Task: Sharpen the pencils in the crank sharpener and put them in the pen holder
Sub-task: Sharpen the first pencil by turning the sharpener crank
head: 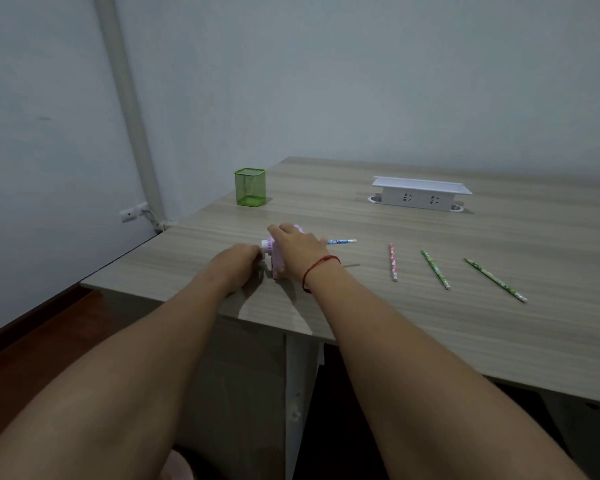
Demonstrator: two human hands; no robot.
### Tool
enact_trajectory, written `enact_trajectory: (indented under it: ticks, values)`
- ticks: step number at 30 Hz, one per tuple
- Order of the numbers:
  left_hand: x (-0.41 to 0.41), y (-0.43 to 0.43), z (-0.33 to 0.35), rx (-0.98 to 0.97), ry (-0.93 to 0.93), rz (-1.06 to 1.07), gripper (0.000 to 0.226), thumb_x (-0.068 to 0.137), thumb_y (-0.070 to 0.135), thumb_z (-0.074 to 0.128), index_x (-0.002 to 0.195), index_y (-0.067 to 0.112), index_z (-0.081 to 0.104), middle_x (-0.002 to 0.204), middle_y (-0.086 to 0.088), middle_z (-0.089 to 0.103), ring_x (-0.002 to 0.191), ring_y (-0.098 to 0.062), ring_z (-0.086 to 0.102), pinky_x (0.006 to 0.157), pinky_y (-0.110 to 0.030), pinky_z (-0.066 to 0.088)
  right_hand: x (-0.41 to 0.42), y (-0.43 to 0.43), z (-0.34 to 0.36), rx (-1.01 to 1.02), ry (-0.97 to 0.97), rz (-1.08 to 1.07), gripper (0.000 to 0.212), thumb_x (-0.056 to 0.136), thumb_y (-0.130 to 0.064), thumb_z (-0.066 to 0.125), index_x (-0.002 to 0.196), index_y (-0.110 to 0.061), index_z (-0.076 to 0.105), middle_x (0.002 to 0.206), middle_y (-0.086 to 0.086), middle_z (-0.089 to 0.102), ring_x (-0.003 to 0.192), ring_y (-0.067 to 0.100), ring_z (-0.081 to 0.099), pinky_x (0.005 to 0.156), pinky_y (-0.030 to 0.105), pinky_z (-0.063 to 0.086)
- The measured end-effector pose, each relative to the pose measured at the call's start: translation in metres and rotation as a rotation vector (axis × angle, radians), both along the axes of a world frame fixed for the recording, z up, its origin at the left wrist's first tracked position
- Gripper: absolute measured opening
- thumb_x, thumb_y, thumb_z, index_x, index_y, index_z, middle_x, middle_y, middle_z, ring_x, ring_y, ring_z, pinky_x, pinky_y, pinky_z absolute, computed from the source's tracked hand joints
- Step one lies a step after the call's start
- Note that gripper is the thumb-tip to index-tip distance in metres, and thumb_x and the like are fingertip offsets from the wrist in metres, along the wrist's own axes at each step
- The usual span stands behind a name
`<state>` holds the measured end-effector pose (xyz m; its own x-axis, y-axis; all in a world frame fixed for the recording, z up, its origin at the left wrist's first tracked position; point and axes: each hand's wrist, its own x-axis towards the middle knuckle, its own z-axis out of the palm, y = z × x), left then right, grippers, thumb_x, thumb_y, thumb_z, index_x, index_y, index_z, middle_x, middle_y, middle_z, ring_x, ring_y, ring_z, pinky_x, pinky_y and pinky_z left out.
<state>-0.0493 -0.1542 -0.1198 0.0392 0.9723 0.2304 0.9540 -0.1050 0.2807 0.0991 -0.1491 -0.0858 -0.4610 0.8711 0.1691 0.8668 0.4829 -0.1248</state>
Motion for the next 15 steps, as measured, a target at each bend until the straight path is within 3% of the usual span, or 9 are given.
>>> enact_trajectory:
  ticks: [3,7,15]
  values:
    - [0.000,0.007,0.012,0.044,0.159,0.006,0.014,0.090,0.014,0.054,0.102,0.011,0.061,0.100,-0.010,0.066,0.089,-0.028,0.062,0.080,-0.040,0.052,-0.002,-0.002,-0.005,0.031,0.007,-0.019,0.078,0.079,-0.027,0.075,0.144,-0.023,0.031,0.145,0.000,0.036,0.129,0.038,0.043,0.107,0.068,0.025]
    - [-0.004,0.018,0.031,0.145,0.259,0.001,0.020,0.088,0.002,0.047,0.104,0.007,0.058,0.107,-0.017,0.064,0.096,-0.036,0.061,0.075,-0.041,0.048,-0.007,0.001,-0.007,0.051,-0.028,-0.052,0.077,0.078,-0.031,0.074,0.141,-0.023,0.031,0.143,0.002,0.037,0.126,0.039,0.045,0.106,0.066,0.027]
    - [-0.003,0.012,0.032,0.287,0.188,-0.040,0.028,0.087,-0.005,0.046,0.110,0.005,0.058,0.110,-0.018,0.063,0.099,-0.036,0.061,0.082,-0.047,0.051,-0.008,-0.004,0.001,0.070,-0.124,-0.081,0.076,0.083,-0.032,0.071,0.143,-0.017,0.028,0.142,0.008,0.037,0.121,0.039,0.049,0.101,0.060,0.039]
